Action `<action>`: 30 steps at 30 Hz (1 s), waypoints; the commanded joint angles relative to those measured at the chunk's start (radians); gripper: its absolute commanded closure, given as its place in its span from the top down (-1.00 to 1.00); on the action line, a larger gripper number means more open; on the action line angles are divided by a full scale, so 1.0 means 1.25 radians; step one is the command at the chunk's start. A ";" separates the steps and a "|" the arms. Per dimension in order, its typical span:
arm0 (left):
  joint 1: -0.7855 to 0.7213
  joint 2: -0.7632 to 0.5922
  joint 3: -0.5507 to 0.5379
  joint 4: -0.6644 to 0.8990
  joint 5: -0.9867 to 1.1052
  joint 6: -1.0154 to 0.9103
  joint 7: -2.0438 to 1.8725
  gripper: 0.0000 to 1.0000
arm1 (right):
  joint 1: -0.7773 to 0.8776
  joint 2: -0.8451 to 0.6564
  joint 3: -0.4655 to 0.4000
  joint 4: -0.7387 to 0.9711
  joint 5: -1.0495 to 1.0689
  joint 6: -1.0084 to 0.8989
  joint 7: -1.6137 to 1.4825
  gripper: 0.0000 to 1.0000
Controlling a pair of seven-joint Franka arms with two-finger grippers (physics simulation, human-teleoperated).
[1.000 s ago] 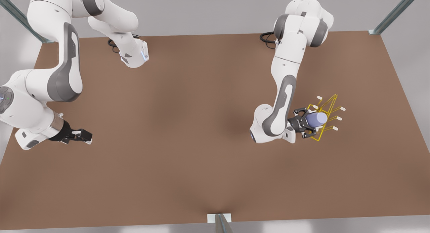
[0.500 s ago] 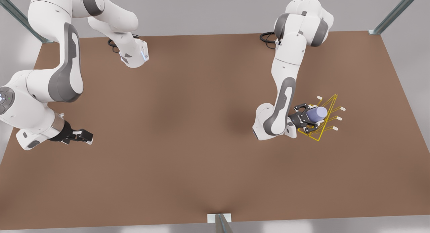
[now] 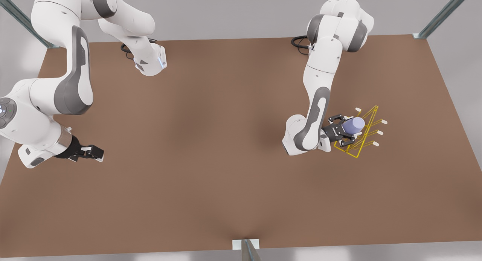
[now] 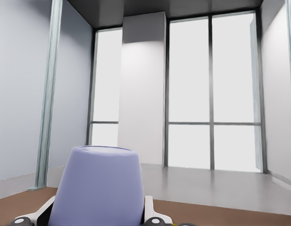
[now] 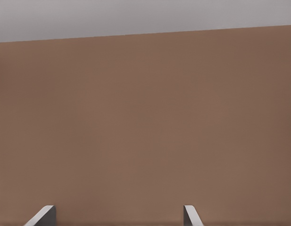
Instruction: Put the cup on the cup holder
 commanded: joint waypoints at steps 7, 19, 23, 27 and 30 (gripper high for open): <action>0.001 0.000 0.000 0.001 0.002 -0.008 -0.061 1.00 | 0.001 -0.001 0.000 -0.001 0.001 0.000 0.000 1.00; 0.305 -0.357 -0.149 0.360 -0.794 0.157 1.688 1.00 | 0.003 -0.001 0.000 -0.001 0.001 0.000 0.000 1.00; 0.395 -0.331 -0.148 0.329 -0.792 0.254 1.972 1.00 | 0.008 -0.001 0.000 -0.001 0.001 -0.001 0.001 1.00; 0.388 -0.284 -0.151 0.339 -0.779 0.284 1.973 1.00 | 0.006 -0.001 0.000 -0.006 0.001 0.000 0.001 1.00; 0.393 -0.271 -0.149 0.344 -0.784 0.289 1.973 1.00 | 0.008 -0.001 0.000 -0.006 0.001 0.000 0.001 1.00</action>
